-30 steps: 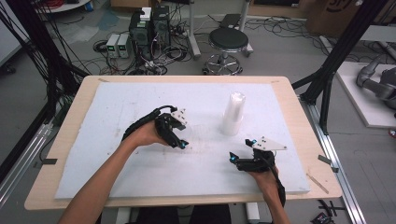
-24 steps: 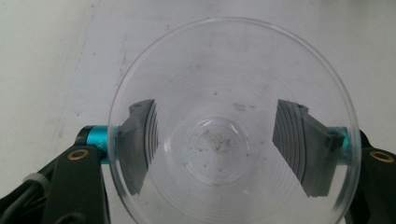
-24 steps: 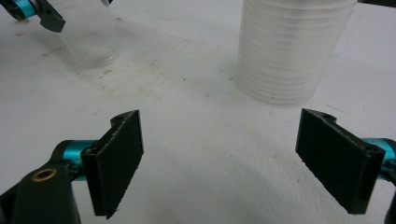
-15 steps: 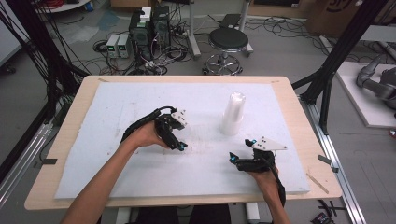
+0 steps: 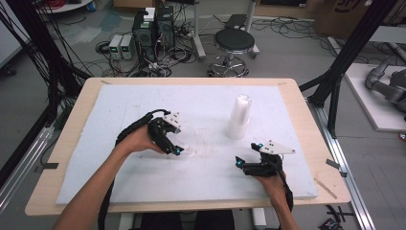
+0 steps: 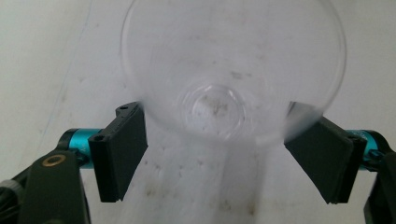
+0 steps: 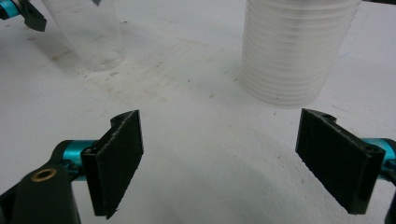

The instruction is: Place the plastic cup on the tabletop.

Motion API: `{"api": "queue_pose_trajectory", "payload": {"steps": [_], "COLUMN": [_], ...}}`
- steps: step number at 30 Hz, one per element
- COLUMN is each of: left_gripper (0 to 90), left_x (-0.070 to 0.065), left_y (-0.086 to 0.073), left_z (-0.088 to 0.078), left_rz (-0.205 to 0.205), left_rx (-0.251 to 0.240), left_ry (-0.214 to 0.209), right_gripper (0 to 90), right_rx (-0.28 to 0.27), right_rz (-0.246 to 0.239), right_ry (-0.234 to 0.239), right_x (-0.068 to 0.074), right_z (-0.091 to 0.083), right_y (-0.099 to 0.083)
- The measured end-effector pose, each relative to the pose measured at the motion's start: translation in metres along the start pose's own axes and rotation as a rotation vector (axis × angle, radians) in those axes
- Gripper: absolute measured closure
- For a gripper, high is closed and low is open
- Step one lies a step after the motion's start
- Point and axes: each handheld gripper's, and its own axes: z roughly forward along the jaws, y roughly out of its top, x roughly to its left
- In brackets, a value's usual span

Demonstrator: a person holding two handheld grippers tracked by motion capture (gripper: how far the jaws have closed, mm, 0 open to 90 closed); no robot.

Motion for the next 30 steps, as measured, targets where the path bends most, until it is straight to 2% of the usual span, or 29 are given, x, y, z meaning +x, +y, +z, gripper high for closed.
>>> {"api": "queue_pose_trajectory", "payload": {"steps": [4, 9, 12, 16, 18, 25, 27, 30], "left_gripper": [21.3, 21.1, 20.8, 19.8, 19.8, 19.4, 19.2, 19.1], "left_x": [-0.004, -0.015, -0.023, -0.033, -0.038, -0.056, -0.059, -0.064], "left_y": [-0.018, -0.042, -0.056, -0.076, -0.085, -0.107, -0.112, -0.117], "left_z": [-0.016, -0.031, -0.039, -0.052, -0.057, -0.060, -0.058, -0.052], "left_rz": [-0.032, -0.092, -0.117, -0.214, -0.239, -0.274, -0.296, -0.309], "left_rx": [-0.063, -0.141, -0.209, -0.306, -0.352, -0.428, -0.451, -0.456], "left_ry": [0.011, 0.079, 0.123, 0.173, 0.192, 0.331, 0.347, 0.375], "right_gripper": [14.7, 14.7, 14.7, 14.7, 14.7, 14.7, 14.7, 14.7], "right_rx": [0.002, 0.005, 0.005, 0.006, 0.005, 0.004, 0.012, 0.008], "right_rz": [-0.005, -0.007, -0.009, -0.011, -0.027, -0.009, -0.013, -0.016], "right_ry": [0.003, 0.011, 0.012, 0.014, 0.016, 0.015, 0.017, 0.013], "right_x": [0.000, 0.000, 0.000, 0.001, 0.001, 0.000, 0.001, 0.001], "right_z": [0.000, 0.000, 0.000, 0.001, 0.001, 0.001, 0.001, 0.001], "right_y": [0.000, 0.000, 0.000, 0.000, 0.000, 0.000, 0.000, 0.000]}}
